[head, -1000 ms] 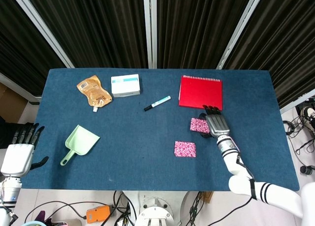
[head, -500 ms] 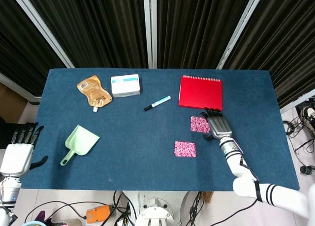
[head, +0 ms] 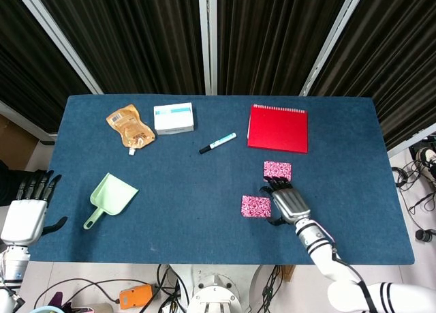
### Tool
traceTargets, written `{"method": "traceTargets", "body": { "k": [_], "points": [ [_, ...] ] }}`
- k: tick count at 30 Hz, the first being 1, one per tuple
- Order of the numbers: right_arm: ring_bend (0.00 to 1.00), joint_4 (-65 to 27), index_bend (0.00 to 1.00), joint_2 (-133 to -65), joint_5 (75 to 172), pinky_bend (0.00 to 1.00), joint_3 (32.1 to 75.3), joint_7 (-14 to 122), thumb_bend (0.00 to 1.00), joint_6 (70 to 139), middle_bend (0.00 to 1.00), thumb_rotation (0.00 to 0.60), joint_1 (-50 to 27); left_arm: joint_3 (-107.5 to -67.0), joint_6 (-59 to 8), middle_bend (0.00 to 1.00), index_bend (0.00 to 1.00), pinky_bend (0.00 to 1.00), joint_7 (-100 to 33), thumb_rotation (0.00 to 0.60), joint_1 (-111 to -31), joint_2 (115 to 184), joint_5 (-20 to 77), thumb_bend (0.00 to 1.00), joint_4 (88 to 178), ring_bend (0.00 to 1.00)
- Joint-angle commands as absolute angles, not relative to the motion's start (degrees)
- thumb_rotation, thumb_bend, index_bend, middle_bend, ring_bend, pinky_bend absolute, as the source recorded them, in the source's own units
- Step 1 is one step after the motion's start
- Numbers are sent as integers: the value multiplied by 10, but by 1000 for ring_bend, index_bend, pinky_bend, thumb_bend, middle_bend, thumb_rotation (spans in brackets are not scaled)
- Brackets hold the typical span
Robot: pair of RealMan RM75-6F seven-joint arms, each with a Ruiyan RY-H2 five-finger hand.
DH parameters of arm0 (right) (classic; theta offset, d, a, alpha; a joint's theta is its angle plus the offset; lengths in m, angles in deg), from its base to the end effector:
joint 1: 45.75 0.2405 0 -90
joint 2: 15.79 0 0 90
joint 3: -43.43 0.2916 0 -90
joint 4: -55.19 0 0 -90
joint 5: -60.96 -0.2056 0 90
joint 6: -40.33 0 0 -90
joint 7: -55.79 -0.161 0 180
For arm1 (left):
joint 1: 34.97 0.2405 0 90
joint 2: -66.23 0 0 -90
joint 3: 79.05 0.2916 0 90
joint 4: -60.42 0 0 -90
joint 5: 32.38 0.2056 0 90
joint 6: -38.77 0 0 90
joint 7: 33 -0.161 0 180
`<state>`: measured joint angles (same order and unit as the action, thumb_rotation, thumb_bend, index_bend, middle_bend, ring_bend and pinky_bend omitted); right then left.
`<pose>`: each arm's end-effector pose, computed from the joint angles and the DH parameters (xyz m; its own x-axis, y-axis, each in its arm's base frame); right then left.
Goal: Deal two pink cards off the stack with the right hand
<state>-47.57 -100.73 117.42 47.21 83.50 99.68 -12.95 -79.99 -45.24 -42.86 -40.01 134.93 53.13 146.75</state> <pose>-0.2019 -0.2905 -0.0209 0.3469 -0.4673 0.8132 -0.9350 -0.2409 0.2604 -0.3602 0.1956 0.1526 0.5684 0.0503 0.8212 0.8225 -0.0092 -0.5687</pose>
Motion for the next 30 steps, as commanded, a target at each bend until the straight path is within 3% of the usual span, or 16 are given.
{"method": "traceTargets", "body": {
  "k": [1, 10, 30],
  "points": [
    [0, -457, 316, -1040, 1155, 0, 468, 862, 389, 1016, 105, 600, -129, -799, -452, 0, 74, 0, -425, 600, -399, 1351, 531, 122, 1463, 0],
    [0, -438, 320, -1077, 1113, 0, 476, 887, 392, 1015, 105, 600, -117, -799, -453, 0, 74, 0, -416, 600, -399, 1353, 533, 122, 1453, 0],
    [0, -436, 399, -1083, 1087, 0, 483, 892, 409, 1012, 105, 600, -100, -801, -447, 0, 74, 0, -412, 600, -401, 1354, 529, 122, 1447, 0]
  ]
}}
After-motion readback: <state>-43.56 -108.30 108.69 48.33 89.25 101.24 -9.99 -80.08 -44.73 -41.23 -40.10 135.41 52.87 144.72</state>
